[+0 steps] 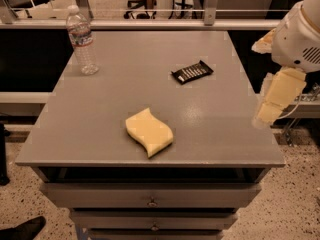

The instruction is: Pick water bottle

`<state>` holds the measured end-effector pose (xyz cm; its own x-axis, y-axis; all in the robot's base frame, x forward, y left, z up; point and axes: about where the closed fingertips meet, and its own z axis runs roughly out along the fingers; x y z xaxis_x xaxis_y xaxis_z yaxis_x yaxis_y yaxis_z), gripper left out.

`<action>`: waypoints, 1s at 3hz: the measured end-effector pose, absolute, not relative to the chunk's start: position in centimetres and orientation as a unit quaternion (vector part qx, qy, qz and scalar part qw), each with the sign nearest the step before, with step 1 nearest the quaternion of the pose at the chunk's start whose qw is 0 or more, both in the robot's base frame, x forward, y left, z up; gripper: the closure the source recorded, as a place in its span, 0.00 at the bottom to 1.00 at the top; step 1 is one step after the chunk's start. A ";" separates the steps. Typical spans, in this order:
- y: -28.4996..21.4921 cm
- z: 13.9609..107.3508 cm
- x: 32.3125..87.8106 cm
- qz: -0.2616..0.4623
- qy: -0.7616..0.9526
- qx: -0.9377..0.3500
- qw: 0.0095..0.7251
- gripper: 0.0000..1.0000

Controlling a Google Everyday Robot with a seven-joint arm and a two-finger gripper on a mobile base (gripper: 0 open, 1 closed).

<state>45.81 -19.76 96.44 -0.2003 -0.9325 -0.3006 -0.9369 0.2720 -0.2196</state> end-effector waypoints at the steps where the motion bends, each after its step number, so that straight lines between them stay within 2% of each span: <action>1: -12.6 94.2 51.0 0.091 0.749 -0.607 0.251 0.00; 2: -7.2 93.7 54.6 0.140 0.725 -0.603 0.303 0.00; 3: -7.2 93.7 54.6 0.140 0.725 -0.603 0.303 0.00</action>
Offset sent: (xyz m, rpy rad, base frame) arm 0.1227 0.1761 -0.0317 0.4907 -0.0545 0.1540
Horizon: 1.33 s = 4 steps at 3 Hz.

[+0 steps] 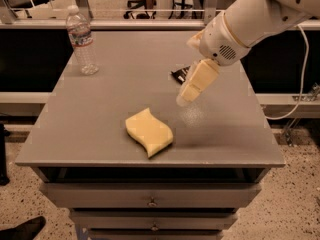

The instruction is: Pick water bottle

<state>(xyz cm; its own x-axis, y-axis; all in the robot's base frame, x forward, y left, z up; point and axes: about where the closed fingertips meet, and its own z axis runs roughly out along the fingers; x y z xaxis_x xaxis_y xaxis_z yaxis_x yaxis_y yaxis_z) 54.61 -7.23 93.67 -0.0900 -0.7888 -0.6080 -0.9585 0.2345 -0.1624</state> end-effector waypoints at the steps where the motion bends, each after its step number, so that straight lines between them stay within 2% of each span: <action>1: -6.9 93.7 54.6 0.146 0.721 -0.604 0.307 0.00; 2: -4.3 92.9 56.3 0.175 0.704 -0.604 0.332 0.00; 4: 3.4 90.5 63.5 0.245 0.667 -0.571 0.411 0.00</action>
Offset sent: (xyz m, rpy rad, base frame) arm 0.0501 0.0649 -0.0194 0.2194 -0.0406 0.0638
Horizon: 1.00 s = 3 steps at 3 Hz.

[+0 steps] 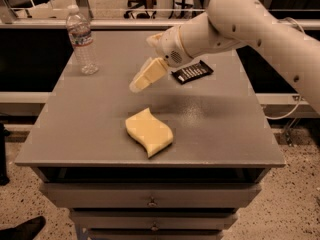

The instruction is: Pick water bottle

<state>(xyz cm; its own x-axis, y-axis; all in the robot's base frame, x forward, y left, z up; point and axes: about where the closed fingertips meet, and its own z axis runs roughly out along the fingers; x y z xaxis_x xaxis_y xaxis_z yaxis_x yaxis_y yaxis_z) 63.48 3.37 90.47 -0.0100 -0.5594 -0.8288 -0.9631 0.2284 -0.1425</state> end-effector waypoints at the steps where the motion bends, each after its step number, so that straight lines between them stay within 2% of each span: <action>1: 5.9 89.7 66.7 0.280 0.660 -0.537 0.446 0.00; 3: 12.1 89.8 71.4 0.340 0.633 -0.495 0.488 0.00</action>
Offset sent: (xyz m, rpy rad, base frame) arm 0.1031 0.0805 -0.0012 0.3461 -0.0035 -0.0591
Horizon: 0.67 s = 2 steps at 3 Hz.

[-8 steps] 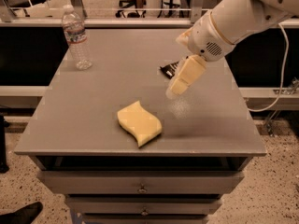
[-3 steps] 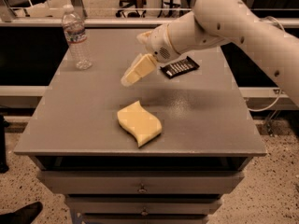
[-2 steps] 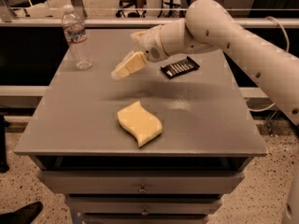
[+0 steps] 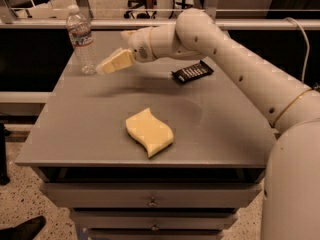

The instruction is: Pick water bottle

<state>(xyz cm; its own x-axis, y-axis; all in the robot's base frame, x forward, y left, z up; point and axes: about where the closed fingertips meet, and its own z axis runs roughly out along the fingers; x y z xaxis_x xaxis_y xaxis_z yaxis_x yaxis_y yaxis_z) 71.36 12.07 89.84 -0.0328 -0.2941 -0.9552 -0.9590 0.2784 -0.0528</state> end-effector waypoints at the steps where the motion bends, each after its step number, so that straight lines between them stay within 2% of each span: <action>1: 15.5 89.5 71.9 0.359 0.621 -0.492 0.494 0.00; 2: 18.8 89.0 72.9 0.376 0.613 -0.481 0.502 0.00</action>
Offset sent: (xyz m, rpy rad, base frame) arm 0.0240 0.0843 -0.0122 0.1154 0.0094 0.0230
